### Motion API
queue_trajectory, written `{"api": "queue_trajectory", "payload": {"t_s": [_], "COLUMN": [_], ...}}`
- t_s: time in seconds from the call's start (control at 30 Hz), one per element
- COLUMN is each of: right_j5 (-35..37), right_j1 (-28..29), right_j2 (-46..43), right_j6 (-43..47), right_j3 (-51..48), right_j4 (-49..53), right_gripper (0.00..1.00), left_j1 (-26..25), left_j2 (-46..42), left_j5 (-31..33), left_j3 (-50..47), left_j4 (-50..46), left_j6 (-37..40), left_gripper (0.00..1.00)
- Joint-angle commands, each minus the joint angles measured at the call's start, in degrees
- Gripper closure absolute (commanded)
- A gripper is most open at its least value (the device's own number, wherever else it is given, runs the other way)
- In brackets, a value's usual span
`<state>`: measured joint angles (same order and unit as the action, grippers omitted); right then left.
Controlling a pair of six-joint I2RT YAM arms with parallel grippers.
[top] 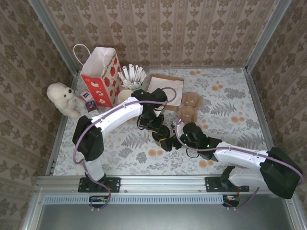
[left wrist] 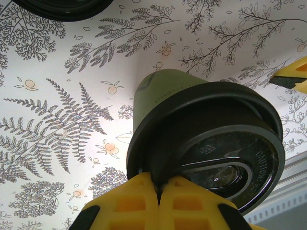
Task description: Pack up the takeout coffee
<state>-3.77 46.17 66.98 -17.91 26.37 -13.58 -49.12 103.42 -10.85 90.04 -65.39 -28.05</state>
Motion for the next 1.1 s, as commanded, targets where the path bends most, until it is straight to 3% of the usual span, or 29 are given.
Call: {"api": "queue_trajectory", "payload": {"t_s": [0.0,0.47,0.73,1.07], "right_j5": [3.0,3.9,5.1,11.0], "right_j1": [0.2,0.3,0.6,2.3], "right_j2": [-1.2,-1.2,3.6,6.0], "right_j6": [0.9,0.7,-2.1,-5.9], "right_j3": [-1.0,-0.8,-3.3,-4.4], "right_j4": [-1.3,-1.2,-1.5,1.8], "right_gripper": [0.00,0.00,0.01,0.01], "left_j1": [-0.9,-1.1,-1.2,-1.8], "left_j2": [3.1,2.9,2.6,2.8], "left_j5": [-0.4,-0.5,-0.4,-1.3], "left_j3": [-0.7,-0.7,-1.6,-7.1], "left_j4": [-1.2,-1.1,-0.5,2.9], "left_j6": [1.2,1.5,0.9,-0.8], "left_gripper": [1.00,1.00,1.00,1.00]}}
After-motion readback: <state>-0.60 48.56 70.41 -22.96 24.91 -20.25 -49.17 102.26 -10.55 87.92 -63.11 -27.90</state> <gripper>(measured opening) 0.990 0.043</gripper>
